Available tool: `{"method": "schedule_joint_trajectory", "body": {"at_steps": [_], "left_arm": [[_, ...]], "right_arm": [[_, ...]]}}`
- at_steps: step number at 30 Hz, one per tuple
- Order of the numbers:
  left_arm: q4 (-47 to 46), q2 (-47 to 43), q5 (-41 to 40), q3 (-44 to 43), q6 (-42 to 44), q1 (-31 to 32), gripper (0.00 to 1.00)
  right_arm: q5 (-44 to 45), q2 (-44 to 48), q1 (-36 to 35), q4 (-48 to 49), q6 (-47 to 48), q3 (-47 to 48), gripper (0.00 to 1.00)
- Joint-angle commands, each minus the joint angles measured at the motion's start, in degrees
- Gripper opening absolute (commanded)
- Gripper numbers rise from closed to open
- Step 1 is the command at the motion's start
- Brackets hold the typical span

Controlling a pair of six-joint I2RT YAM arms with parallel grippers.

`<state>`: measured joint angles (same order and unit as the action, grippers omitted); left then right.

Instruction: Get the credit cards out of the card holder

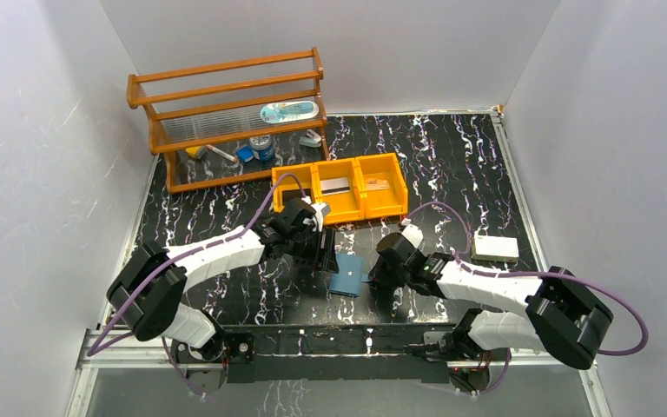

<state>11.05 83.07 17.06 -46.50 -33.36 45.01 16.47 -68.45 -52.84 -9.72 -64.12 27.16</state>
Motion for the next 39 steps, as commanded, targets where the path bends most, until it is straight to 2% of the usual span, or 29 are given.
{"method": "schedule_joint_trajectory", "body": {"at_steps": [1,5,9,10,11,12,21,27,39], "left_arm": [[2.06,-0.08,-0.18,-1.97,0.98,0.66,0.57],[2.97,0.47,-0.26,-3.16,1.63,1.05,0.56],[3.44,0.31,-1.28,-3.68,1.95,1.29,0.56],[3.5,0.19,-1.65,-3.63,1.91,1.3,0.56],[3.58,0.06,-2.21,-3.6,1.86,1.3,0.56],[3.69,-0.19,-2.85,-3.4,1.74,1.3,0.56],[3.85,-8.56,-14.96,0.11,-2.03,1.3,0.59],[4.54,-13.14,-19.93,2.04,-3.73,1.25,0.59],[11.15,-26.87,-33.73,5.36,-5.89,1.21,0.63]], "right_arm": [[-2.1,1.39,0.41,5.81,0.24,-2.51,0.26],[-4.2,2.51,0.8,9.57,0.39,-4.57,0.22],[-3.83,4.03,1.05,9.18,1.23,-4.28,0.15],[-3.94,4.43,1.07,9.42,1.84,-4.23,0.11],[-4.29,4.87,1.07,9.67,2.39,-4.17,0.02],[-4.49,5.04,1.07,9.78,2.82,-4.09,0.0],[-10.47,7.1,1.07,10.6,7.99,-0.97,0.0],[-13.97,7.03,1.07,10.99,10.33,2.56,0.0],[-22.9,-6.02,1.03,13.62,14.8,14.69,0.01]]}}
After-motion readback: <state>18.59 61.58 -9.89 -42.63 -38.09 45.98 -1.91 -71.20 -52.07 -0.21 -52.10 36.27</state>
